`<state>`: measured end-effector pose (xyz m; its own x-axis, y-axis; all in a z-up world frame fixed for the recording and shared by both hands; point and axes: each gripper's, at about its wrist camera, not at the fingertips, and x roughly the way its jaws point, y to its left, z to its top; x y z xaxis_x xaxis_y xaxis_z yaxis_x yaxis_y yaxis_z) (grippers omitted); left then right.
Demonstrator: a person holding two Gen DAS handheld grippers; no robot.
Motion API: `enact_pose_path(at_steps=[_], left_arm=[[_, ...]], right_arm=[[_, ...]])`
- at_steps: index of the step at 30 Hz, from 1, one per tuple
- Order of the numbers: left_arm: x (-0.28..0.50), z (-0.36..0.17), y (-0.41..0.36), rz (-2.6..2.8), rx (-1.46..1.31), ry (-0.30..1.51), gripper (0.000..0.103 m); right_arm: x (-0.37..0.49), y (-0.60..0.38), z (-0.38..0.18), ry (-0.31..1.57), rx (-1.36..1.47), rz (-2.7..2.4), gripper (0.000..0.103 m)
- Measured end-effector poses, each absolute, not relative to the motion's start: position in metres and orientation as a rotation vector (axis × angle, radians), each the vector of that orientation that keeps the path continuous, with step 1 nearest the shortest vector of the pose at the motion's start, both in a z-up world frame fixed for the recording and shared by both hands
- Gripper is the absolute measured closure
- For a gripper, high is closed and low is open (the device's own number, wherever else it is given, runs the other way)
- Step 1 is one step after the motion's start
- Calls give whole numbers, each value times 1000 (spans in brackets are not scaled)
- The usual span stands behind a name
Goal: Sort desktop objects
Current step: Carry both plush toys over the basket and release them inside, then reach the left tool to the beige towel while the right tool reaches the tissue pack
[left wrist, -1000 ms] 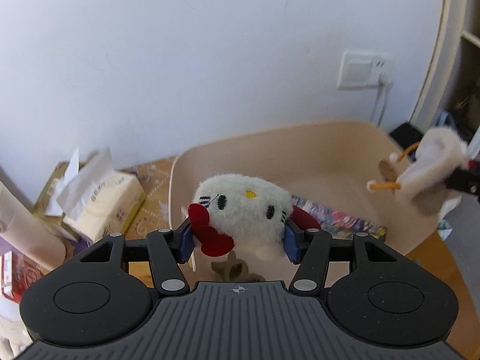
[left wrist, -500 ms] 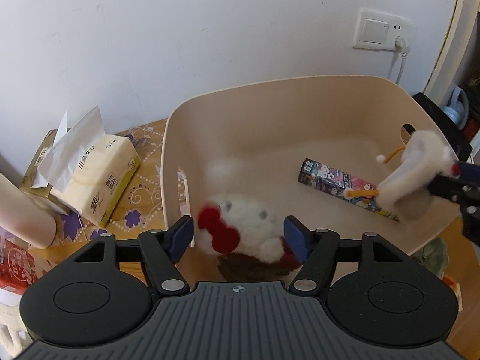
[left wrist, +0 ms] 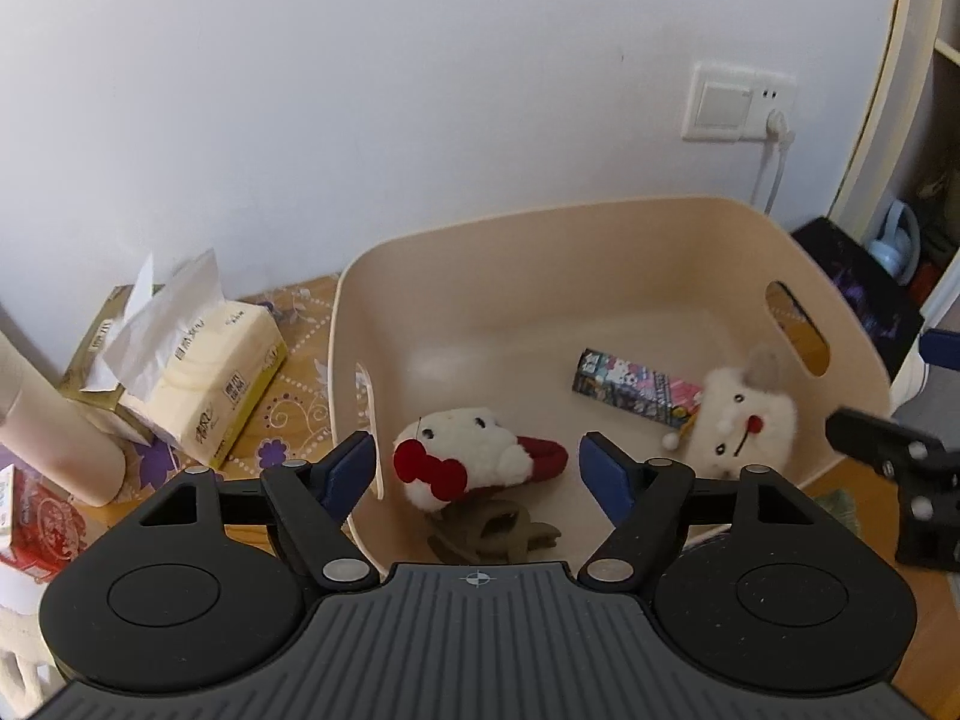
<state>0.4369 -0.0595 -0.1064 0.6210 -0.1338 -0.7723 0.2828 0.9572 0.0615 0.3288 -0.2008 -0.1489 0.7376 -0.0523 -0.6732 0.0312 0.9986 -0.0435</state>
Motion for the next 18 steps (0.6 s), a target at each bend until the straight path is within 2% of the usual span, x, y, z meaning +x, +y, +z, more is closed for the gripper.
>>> enact_pose_path(at_steps=[8,18], left_arm=[[406,-83,-60,-206,157,841,25],[353,-68,-48,-149,138,836,24]], right_arm=[[283,-203,-128,679,-55,-39,0],[229,-214,-110,662,-66,-18,0]])
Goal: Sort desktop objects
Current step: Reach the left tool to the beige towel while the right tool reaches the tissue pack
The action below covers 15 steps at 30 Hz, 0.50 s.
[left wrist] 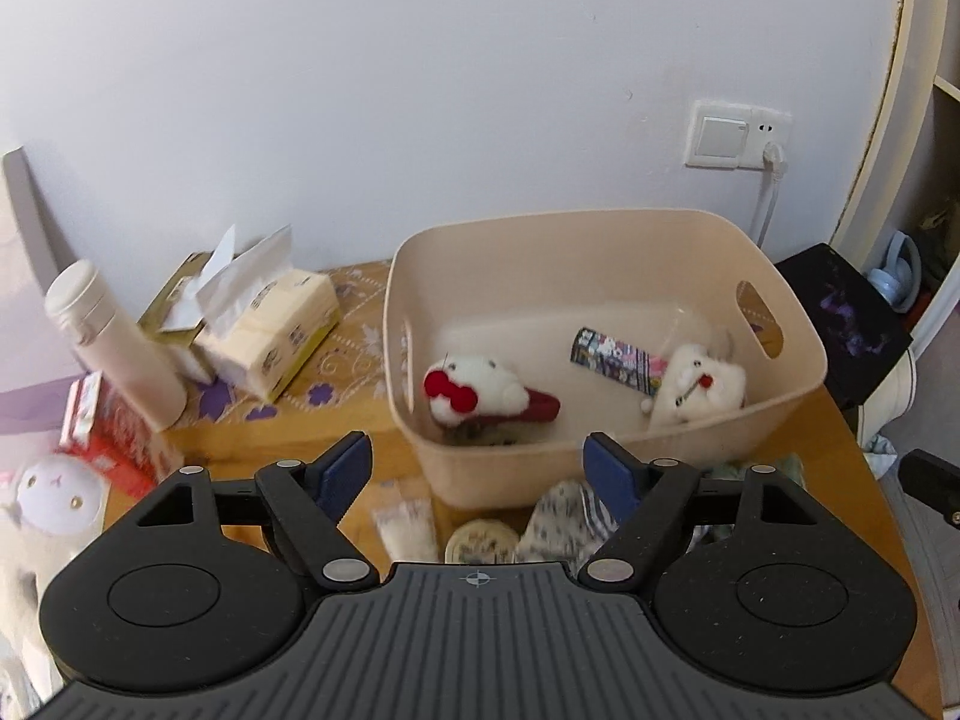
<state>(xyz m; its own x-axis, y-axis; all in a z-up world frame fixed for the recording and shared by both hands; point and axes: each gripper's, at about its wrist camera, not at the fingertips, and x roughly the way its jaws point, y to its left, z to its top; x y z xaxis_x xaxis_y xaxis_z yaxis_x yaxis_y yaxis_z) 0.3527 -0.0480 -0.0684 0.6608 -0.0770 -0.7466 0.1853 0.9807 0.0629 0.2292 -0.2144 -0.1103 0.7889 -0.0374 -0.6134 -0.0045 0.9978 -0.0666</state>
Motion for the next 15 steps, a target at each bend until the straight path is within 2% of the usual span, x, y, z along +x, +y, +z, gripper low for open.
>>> enact_pose_path(at_steps=[15], left_arm=[[275,-70,-38,-111,150,862,24]], right_arm=[[166,-223,-119,689,-79,26,0]])
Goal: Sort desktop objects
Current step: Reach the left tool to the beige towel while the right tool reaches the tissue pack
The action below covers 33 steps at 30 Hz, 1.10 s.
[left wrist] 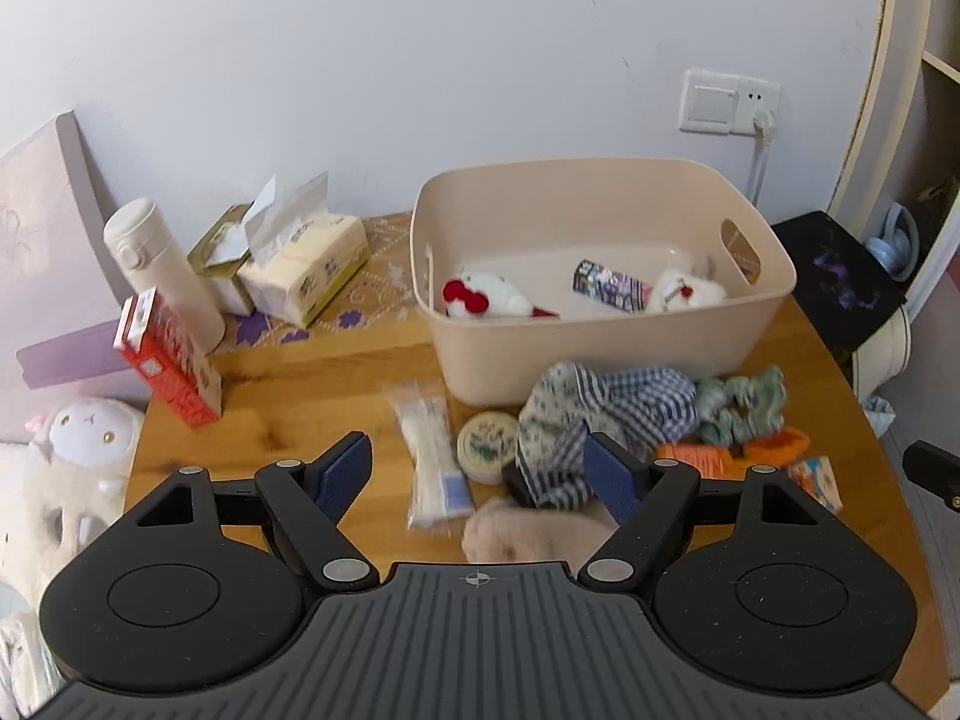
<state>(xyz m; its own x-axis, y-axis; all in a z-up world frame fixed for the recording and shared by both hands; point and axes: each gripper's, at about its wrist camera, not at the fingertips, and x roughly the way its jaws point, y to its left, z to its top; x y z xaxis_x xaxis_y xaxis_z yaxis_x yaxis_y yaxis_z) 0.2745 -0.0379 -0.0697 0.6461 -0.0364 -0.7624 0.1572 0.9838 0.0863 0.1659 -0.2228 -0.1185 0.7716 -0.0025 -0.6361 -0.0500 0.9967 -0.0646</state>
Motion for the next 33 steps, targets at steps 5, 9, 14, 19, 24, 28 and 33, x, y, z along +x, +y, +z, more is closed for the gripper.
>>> enact_pose_path(at_steps=[5,9,14,19,24,28,33], left_arm=[[250,-76,-37,-114,155,886,24],[233,-82,-36,-118,182,898,24],[214,-92,-35,-124,168,940,22],[203,-108,-36,-144,157,990,22],[199,-125,-36,-171,125,1045,22],[201,-140,-41,-179,125,1084,22],[208,-156,-45,-211,81,1128,22]], right_arm=[[145,-225,-125,705,-88,44,0],[130,-227,-131,723,-89,63,0],[118,-225,-141,753,-96,68,0],[113,-222,-157,800,-97,71,0],[112,-214,-171,836,-98,75,0],[118,-207,-184,871,-106,65,0],[131,-205,-201,916,-89,35,0]])
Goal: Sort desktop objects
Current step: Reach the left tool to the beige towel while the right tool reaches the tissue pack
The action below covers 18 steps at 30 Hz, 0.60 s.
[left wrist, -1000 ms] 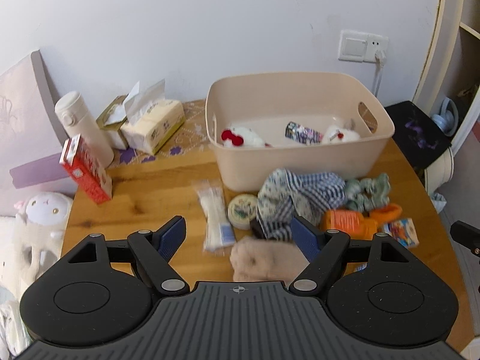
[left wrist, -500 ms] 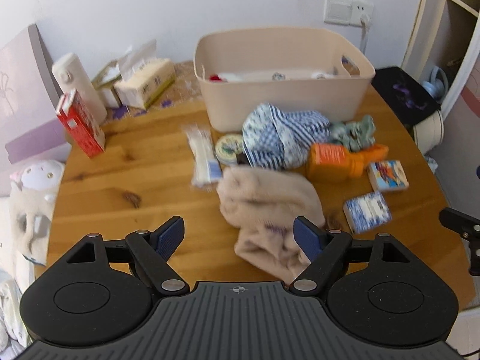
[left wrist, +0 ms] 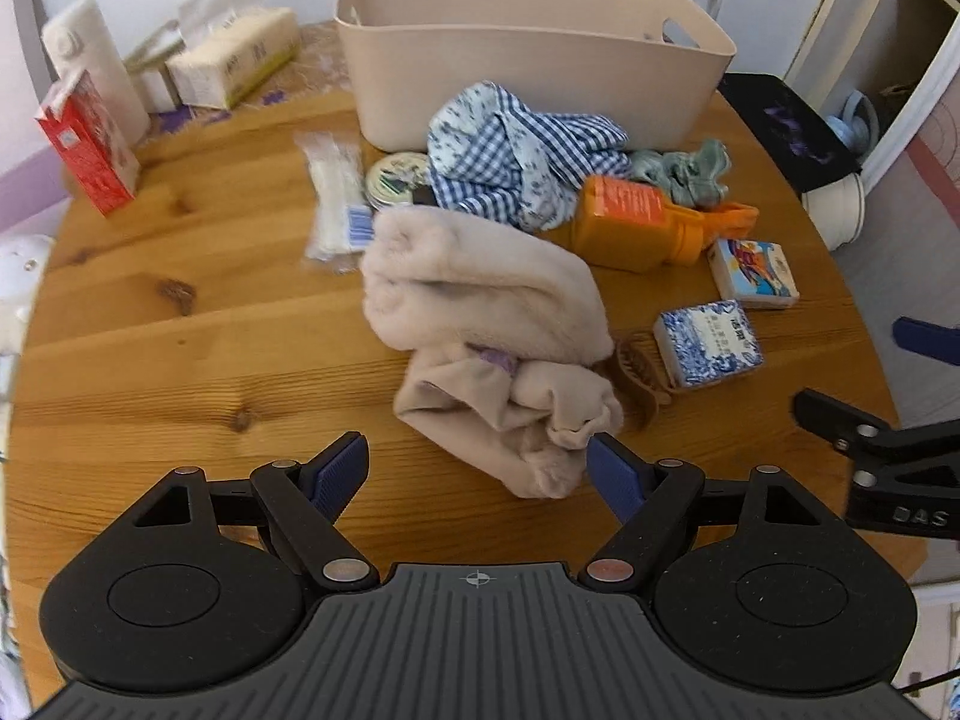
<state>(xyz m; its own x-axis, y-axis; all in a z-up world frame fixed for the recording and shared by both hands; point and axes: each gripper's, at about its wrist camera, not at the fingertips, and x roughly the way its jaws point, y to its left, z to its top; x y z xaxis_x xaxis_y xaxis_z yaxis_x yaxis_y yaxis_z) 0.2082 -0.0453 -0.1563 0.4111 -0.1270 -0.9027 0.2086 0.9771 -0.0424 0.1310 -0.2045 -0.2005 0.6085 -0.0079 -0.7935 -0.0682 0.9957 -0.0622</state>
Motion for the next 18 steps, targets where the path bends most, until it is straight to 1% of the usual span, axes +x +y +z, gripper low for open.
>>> enact_pose_path(at_steps=[6,18], left_arm=[[220,-171,-52,-231,111,1146,22],[238,-202,-55,-328,108,1207,22]], right_arm=[[150,-205,-216,961,-33,0,0],[186,-186,-245,1036,-59,17,0]])
